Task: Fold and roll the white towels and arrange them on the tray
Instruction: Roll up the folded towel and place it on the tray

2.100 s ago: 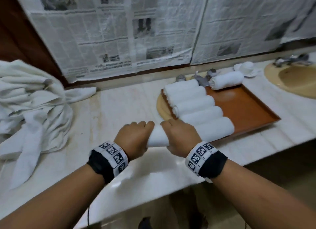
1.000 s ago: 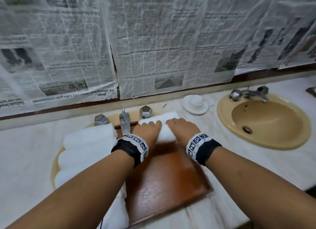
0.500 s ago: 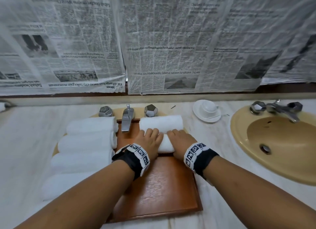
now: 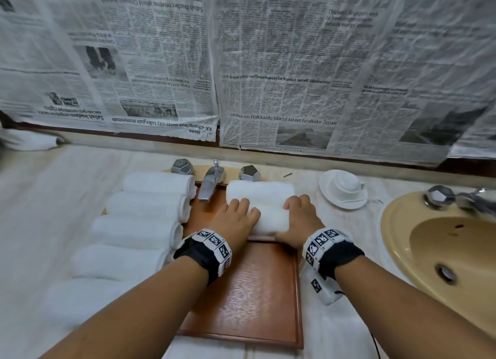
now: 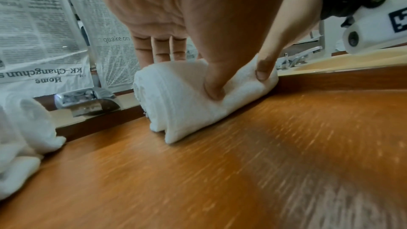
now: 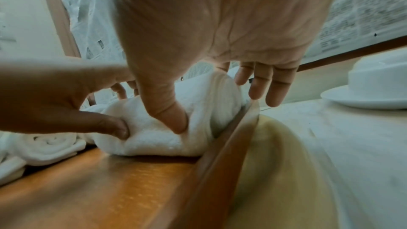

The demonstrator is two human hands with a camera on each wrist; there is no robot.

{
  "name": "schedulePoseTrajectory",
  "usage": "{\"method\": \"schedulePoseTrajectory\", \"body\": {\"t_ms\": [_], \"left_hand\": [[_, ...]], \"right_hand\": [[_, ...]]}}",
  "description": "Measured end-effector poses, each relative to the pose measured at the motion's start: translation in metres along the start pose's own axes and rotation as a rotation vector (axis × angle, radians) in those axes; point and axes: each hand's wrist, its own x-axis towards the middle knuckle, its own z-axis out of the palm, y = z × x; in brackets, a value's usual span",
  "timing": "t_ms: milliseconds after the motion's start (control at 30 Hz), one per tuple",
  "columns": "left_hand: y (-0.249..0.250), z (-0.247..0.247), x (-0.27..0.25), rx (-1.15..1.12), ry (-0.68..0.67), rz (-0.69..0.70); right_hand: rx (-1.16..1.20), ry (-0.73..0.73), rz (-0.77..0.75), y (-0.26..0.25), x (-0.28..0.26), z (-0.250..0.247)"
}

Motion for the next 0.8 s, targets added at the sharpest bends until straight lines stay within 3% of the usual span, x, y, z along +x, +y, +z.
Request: {"method": "schedulePoseTrajectory", "body": {"t_ms": [100,167,267,367,433,567,800], "left_hand": [[-0.001,-0.004,0.004,0.008,-0.025,-0.015],[0.0,-0.01,0.005,-0.027,-0.121,-0.045],[-0.002,-0.009,0.006,-0.026,-0.199,-0.103],[-0.003,-0.01,0.01,-0.022,-0.215,-0.119],[-0.005,-0.01,0.015,-0.024,-0.234,-0.11],[-0.008,-0.006,0.02,-0.035,-0.262,-0.106],[-0.012,-0.011,0.023,-0.032,-0.232,-0.084]], "right_hand": [[-0.017,-0.038,-0.02,0.005,0.003,-0.006],[-0.136,-0.028,-0.07,0.004,0.002,-0.007],[-0.322,0.03,-0.081,-0.001,-0.005,-0.006],[-0.362,0.114,-0.11,-0.014,-0.019,-0.008],[-0.317,0.026,-0.238,-0.025,-0.028,-0.001],[-0.24,-0.331,-0.416,-0.037,-0.041,0.03],[-0.292,-0.335,-0.204,-0.039,-0.026,0.048]]}}
